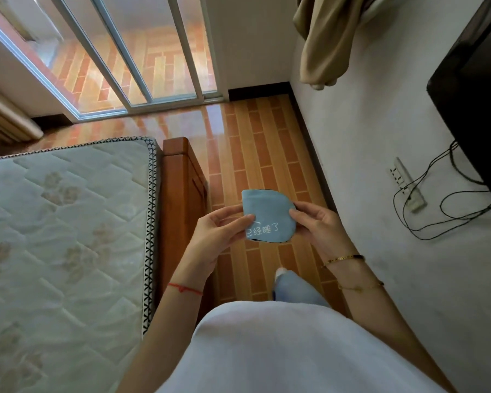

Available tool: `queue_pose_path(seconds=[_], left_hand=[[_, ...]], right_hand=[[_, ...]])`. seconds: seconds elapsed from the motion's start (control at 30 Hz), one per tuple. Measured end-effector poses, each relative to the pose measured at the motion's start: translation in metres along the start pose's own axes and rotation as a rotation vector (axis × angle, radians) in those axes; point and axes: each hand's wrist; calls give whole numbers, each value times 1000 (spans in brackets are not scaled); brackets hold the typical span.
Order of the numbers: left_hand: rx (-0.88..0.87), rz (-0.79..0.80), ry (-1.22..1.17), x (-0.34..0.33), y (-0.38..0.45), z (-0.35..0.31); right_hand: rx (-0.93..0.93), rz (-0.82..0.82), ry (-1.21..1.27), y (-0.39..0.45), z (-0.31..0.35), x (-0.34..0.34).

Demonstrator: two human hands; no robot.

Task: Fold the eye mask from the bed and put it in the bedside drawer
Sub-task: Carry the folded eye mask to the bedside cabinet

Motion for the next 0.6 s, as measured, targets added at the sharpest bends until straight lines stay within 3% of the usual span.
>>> queue_pose_path(seconds=[0.2, 0.6], left_hand=[[1, -26, 30, -16, 82, -41], [-67, -125, -51, -55, 250, -160]], right_hand=[[24, -18, -37, 86, 31, 0], [32, 110, -84, 288, 150, -10]])
Point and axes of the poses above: each hand's wrist, its own y-axis towards the middle knuckle, its own x-axis out of the back of the hand, z = x × y, and after that the axes turned 4 degrees about -z, right-handed
